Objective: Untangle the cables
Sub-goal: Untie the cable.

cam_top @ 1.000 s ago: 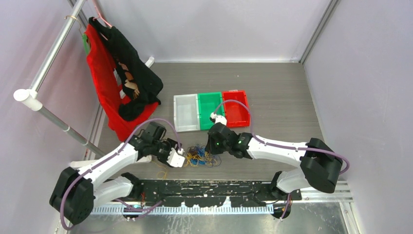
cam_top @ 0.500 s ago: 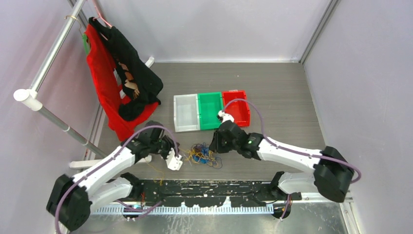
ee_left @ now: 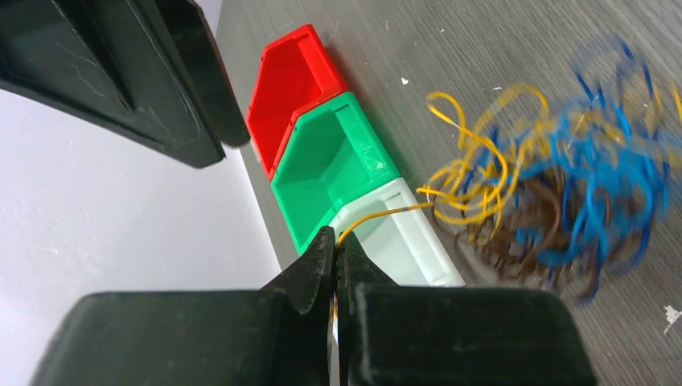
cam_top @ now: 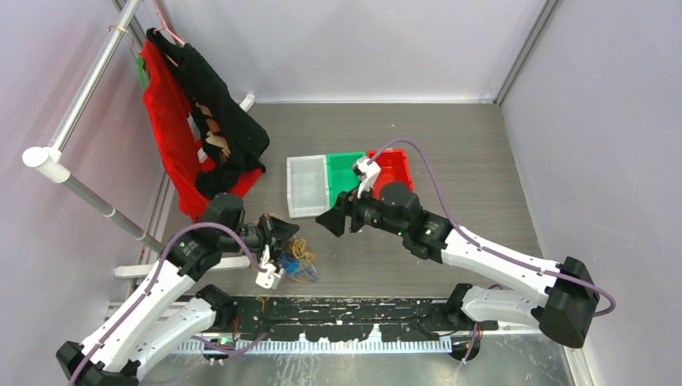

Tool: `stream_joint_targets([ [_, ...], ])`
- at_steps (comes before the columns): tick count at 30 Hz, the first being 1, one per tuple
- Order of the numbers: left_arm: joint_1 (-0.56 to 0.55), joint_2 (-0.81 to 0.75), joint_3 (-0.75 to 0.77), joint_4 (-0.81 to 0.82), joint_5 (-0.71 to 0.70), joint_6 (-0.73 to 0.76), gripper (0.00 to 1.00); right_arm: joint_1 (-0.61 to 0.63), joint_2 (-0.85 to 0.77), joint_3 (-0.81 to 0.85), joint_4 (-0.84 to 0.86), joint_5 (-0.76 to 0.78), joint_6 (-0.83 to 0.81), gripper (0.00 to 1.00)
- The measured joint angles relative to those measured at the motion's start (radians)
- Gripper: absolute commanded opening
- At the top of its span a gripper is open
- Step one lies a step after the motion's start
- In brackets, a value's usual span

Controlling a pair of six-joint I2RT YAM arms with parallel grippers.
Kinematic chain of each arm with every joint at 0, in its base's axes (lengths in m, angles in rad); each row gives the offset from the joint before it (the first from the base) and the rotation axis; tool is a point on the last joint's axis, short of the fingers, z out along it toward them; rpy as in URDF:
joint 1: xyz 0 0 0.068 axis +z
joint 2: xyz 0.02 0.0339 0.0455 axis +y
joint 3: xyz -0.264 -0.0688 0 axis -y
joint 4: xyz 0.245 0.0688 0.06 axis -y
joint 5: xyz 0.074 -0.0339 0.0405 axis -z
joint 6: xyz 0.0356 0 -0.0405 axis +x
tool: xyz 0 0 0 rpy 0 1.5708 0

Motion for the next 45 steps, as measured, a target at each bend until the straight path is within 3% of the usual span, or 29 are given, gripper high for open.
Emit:
stream_joint_targets([
  [6, 0.0, 0.0, 0.044, -0.015, 0.027, -0.023, 0.0, 0.037, 0.054, 0.0, 0.181, -0.178, -0.012, 0.58],
  [21, 0.0, -0.008, 0.107, -0.014, 0.081, -0.065, 0.0, 0.036, 0.209, -0.01, 0.477, -0.462, 0.115, 0.58],
  [27, 0.0, 0.034, 0.166, 0.012, 0.081, -0.078, 0.0, 0.039, 0.244, -0.011, 0.544, -0.501, 0.158, 0.56],
  [37, -0.002, 0.105, 0.237, 0.062, 0.08, -0.08, 0.0, 0.038, 0.251, -0.038, 0.748, -0.509, 0.25, 0.39],
  [45, -0.01, 0.184, 0.296, 0.134, 0.062, -0.099, 0.0, 0.037, 0.355, -0.045, 0.969, -0.511, 0.379, 0.3],
])
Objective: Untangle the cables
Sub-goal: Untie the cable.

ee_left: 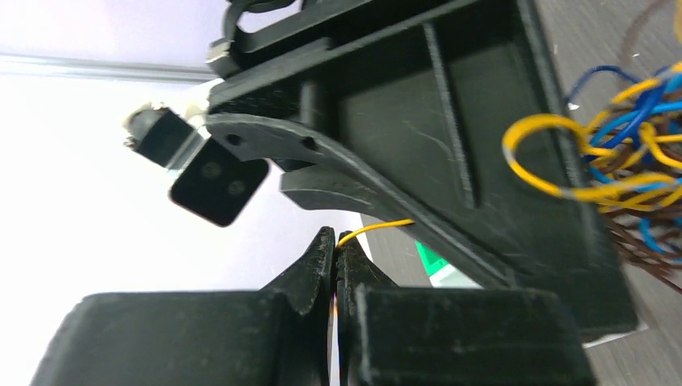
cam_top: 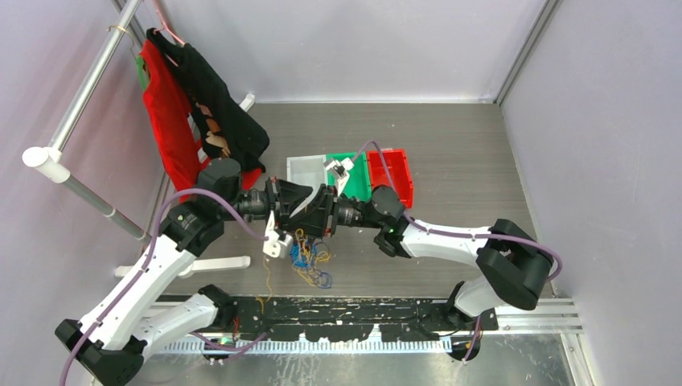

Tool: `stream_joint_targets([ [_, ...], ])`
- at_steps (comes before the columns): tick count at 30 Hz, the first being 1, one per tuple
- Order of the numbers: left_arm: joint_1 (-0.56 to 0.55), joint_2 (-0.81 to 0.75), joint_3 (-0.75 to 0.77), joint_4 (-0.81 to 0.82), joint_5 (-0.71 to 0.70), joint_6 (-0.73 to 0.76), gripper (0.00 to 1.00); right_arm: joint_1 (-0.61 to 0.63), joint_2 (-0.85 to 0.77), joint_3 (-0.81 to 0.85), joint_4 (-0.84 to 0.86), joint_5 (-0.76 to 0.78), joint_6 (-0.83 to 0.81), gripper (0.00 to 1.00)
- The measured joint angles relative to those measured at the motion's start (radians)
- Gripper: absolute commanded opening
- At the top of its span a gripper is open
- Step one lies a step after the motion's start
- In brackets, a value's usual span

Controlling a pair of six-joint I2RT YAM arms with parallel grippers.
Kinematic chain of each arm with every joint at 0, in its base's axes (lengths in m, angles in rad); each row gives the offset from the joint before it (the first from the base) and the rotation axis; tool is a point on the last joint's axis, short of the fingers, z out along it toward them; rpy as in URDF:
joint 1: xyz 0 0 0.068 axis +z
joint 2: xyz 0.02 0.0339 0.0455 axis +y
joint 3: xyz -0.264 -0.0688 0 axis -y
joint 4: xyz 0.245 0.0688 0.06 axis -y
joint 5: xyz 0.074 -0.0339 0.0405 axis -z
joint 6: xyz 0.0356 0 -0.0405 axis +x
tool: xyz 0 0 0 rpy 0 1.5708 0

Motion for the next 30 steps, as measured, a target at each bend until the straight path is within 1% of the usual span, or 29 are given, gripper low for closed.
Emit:
stream_joint_targets([
  [7, -0.008, 0.077, 0.087, 0.018, -0.018, -0.008, 0.0, -0.02, 0.015, -0.049, 0.119, 0.056, 0.051, 0.25],
  [15, -0.011, 0.198, 0.242, 0.026, -0.039, -0.048, 0.0, -0.06, 0.009, -0.112, 0.199, 0.152, 0.067, 0.28],
  [20, -0.011, 0.216, 0.291, 0.024, -0.049, -0.076, 0.0, -0.068, 0.009, -0.119, 0.23, 0.182, 0.067, 0.28],
  [24, -0.011, 0.217, 0.303, 0.024, -0.055, -0.092, 0.0, -0.071, 0.009, -0.118, 0.22, 0.189, 0.064, 0.29],
  [30, -0.025, 0.227, 0.337, 0.021, -0.089, -0.14, 0.0, -0.071, -0.011, -0.095, 0.083, 0.187, 0.012, 0.34],
])
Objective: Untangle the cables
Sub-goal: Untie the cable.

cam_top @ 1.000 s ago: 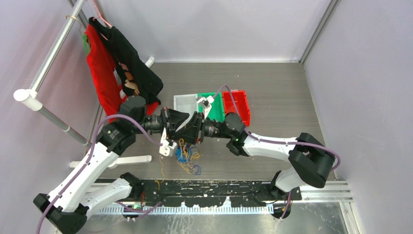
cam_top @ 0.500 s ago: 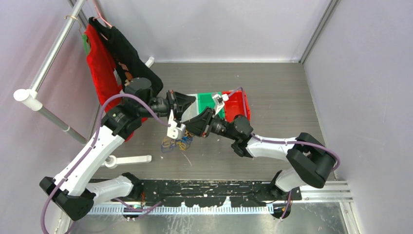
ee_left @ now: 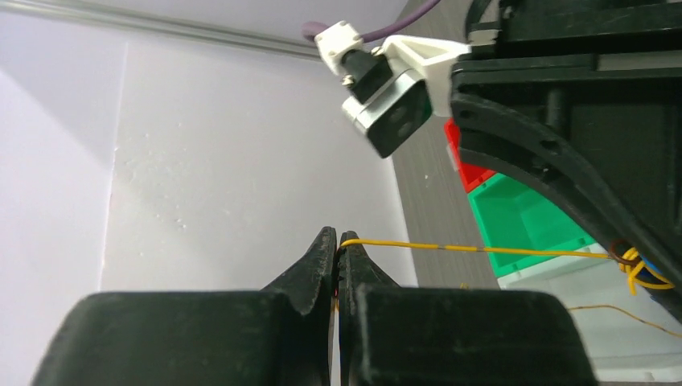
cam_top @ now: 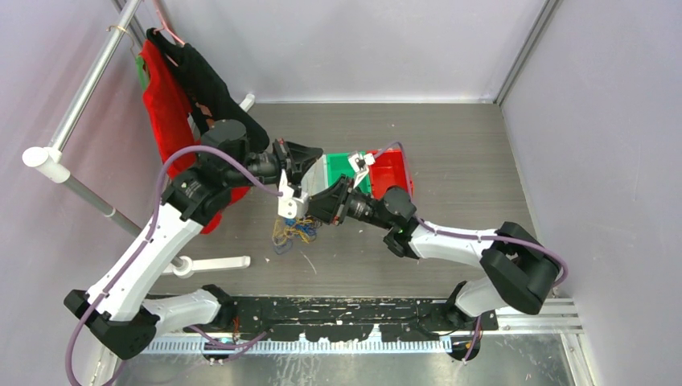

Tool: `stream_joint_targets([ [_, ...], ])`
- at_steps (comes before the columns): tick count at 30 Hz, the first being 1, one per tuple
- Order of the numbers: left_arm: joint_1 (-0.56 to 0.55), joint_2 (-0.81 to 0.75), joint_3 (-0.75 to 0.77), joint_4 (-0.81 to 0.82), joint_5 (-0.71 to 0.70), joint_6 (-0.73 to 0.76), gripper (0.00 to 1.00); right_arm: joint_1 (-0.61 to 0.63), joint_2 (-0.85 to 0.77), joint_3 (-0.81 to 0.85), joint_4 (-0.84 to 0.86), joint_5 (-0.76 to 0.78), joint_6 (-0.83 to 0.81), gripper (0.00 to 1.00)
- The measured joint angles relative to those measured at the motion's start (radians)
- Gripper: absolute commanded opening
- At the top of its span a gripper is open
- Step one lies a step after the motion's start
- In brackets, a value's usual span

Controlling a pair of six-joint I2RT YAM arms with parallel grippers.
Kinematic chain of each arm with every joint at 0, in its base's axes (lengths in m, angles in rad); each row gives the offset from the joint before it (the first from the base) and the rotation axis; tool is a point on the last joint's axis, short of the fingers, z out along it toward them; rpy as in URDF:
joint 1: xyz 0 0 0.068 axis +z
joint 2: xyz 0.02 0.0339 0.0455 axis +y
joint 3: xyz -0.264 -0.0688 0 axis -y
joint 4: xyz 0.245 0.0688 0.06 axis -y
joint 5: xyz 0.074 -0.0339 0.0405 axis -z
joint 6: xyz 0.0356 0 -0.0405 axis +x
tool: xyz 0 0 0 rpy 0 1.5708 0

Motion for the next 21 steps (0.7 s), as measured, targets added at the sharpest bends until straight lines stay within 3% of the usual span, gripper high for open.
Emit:
stream_joint_targets([
  [5, -0.004, 0.031, 0.099, 0.022, -0.025, -0.03, 0.0, 0.005, -0.053, 0.002, -0.15, -0.013, -0.066, 0.36],
  [14, -0.004, -0.01, 0.237, 0.23, -0.039, -0.047, 0.0, 0.036, -0.058, -0.063, -0.538, -0.037, -0.157, 0.33],
  [18, -0.004, -0.018, 0.237, 0.239, -0.038, -0.041, 0.0, 0.036, -0.109, -0.064, -0.655, 0.007, -0.19, 0.46],
  [21, -0.004, -0.011, 0.237, 0.236, -0.038, -0.03, 0.0, 0.036, -0.164, -0.077, -0.689, 0.057, -0.209, 0.48],
])
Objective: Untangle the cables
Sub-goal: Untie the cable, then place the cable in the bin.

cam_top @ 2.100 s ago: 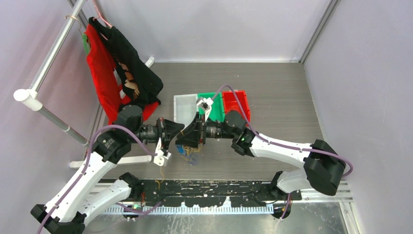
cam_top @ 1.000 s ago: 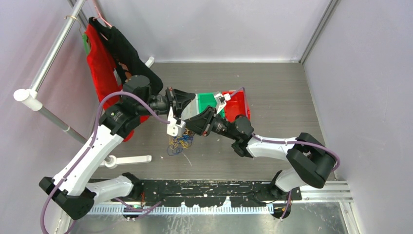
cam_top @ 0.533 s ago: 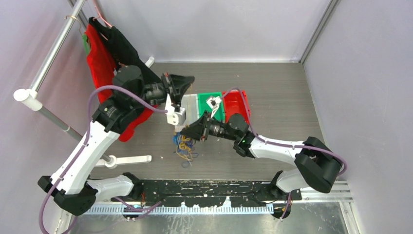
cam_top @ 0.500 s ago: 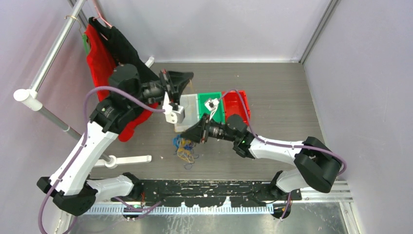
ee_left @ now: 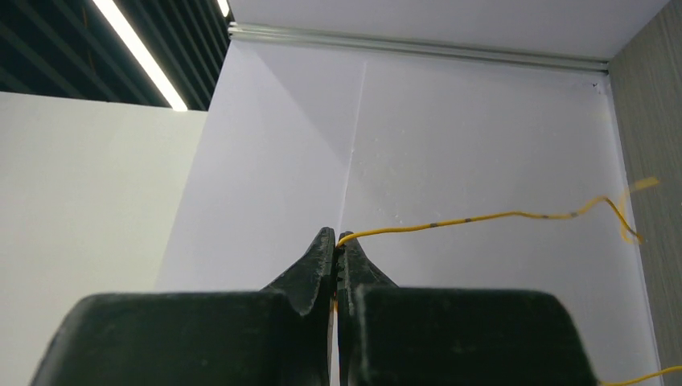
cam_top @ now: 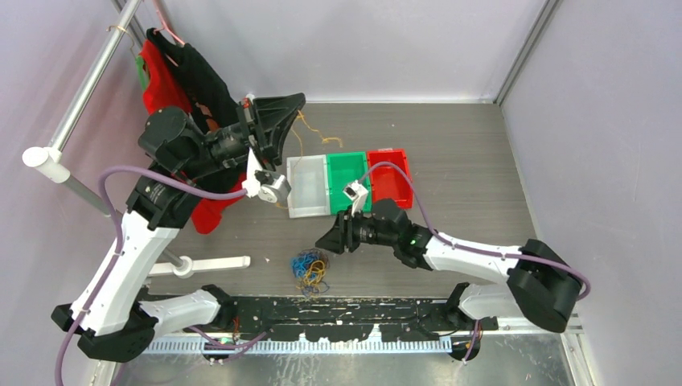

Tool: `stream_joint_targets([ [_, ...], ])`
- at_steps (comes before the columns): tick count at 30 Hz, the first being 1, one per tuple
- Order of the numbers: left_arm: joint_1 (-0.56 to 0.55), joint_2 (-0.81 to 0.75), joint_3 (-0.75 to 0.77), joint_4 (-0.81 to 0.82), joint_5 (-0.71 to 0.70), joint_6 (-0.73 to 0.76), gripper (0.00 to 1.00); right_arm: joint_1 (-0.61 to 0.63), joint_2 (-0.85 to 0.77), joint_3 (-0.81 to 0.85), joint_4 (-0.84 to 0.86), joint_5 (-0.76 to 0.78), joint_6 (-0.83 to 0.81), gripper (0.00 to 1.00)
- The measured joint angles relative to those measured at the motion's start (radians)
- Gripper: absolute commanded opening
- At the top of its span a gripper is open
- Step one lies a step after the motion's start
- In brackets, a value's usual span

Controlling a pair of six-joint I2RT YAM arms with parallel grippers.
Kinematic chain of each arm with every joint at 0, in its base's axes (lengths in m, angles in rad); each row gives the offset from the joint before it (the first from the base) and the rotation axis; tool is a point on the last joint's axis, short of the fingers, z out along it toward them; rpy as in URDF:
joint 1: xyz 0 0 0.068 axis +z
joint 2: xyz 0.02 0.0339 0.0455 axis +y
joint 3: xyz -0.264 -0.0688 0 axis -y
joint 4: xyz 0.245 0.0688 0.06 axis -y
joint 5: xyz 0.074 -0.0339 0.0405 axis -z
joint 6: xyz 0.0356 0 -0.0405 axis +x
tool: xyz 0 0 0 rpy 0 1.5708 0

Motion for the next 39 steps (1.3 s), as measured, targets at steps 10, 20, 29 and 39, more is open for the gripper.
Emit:
stream_joint_targets([
  [10, -0.001, -0.002, -0.052, -0.003, 0.013, 0.032, 0.0, 0.0, -0.156, 0.018, -0.111, 0.179, -0.039, 0.53],
  [20, -0.012, 0.028, -0.161, 0.118, 0.015, -0.065, 0.0, -0.04, -0.158, 0.08, -0.124, 0.339, -0.067, 0.53],
  [29, -0.005, 0.13, -0.214, 0.268, -0.009, -0.117, 0.0, -0.093, -0.077, 0.084, -0.092, 0.423, -0.061, 0.48],
  [39, 0.151, 0.235, -0.319, 0.356, -0.056, -0.109, 0.0, -0.112, -0.187, 0.031, -0.178, 0.494, -0.079, 0.51],
])
